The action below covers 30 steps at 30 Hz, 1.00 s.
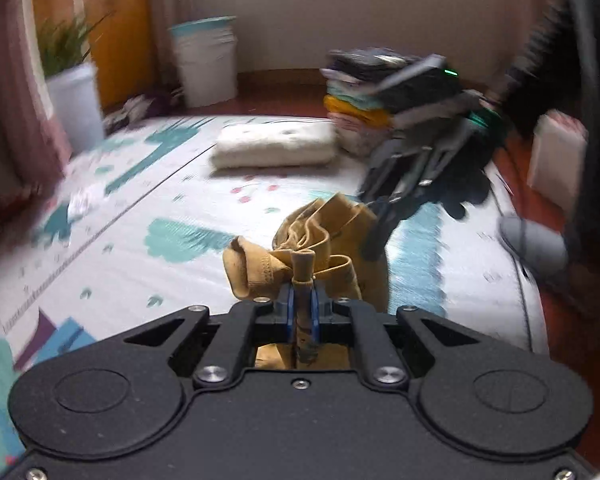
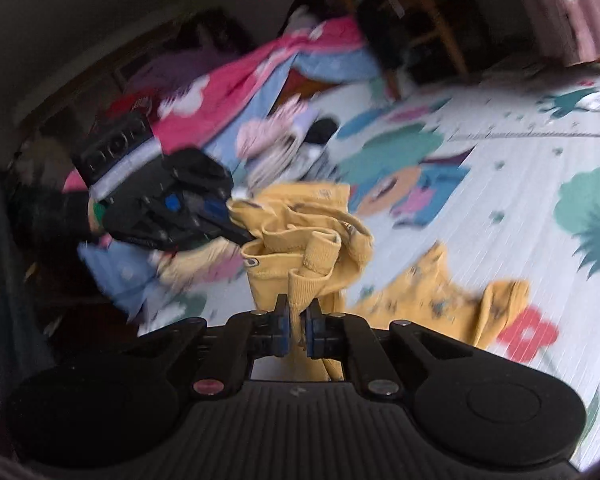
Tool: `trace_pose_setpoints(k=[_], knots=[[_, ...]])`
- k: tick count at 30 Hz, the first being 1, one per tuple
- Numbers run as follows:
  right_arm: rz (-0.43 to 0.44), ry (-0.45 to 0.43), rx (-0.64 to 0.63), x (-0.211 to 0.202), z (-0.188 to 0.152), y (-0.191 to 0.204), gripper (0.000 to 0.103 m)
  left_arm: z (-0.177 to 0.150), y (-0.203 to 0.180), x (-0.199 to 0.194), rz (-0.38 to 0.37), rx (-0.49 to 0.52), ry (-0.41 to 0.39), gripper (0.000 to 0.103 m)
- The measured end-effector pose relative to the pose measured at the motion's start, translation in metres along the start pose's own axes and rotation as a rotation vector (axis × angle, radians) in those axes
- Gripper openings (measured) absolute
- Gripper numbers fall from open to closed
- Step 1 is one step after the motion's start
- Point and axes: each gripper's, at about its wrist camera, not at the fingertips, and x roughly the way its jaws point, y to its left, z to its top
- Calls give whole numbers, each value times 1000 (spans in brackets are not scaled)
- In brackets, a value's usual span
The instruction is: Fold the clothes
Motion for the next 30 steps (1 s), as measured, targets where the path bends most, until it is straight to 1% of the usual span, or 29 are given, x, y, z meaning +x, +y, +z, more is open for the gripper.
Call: trace_pose_setpoints(k=[1,3,6,7,8,10,11,12,13,14,15,16,17,18,19,20,21,22,23,24,25,27,28,29,30], knots=[[-17,-20,11,1,6,-4,10,-2,17,10,-3,-49,13,7],[-100,16,53,22,16,-31,10,-11,55,41,-12,-153,62,7],[-246,87,238,56,13,-91,10,-37,101,95,8,-281,170,6],[-272,87,271,60,10,-102,10,-46,112,110,14,-316,202,6],[-297,87,305,64,7,-112,10,-48,114,114,7,-328,207,6],[-285,63,297,62,7,-110,9,-52,117,121,-8,-354,213,6],[-275,42,290,58,6,-106,9,-52,119,121,-17,-380,201,6],[-265,22,284,54,5,-103,9,-54,121,123,-9,-405,210,6],[-281,20,306,53,2,-104,9,-55,124,125,2,-432,218,7],[-304,20,332,53,-3,-108,9,-57,126,128,27,-464,225,12],[-341,17,361,52,-10,-112,14,-59,127,131,51,-497,230,17],[-367,17,381,50,-14,-112,18,-59,127,129,70,-537,227,27],[-393,18,401,49,-18,-113,20,-59,127,126,86,-578,218,30],[-418,3,394,43,-18,-108,28,-59,126,116,89,-621,187,31],[-434,-15,381,41,-17,-105,36,-60,124,105,90,-665,156,36],[-433,-38,371,34,-17,-98,39,-64,123,94,80,-716,121,46],[-432,-62,361,28,-16,-92,43,-68,120,83,70,-768,89,48],[-418,-66,364,24,-18,-88,48,-74,116,76,57,-816,67,48],[-416,-60,356,25,-20,-84,49,-80,112,69,44,-861,49,48],[-415,-55,347,26,-23,-80,50,-86,106,68,30,-888,47,48],[-413,-50,339,27,-26,-75,50,-90,99,69,18,-901,59,48],[-411,-30,237,38,-21,-64,50,-92,84,72,-1,-906,79,46],[-410,-21,187,44,-19,-58,50,-92,76,75,-8,-902,88,34],[-409,-11,136,50,-17,-52,50,-91,69,76,-15,-896,96,17],[-401,16,87,58,-14,-49,50,-88,64,77,-16,-885,93,12]])
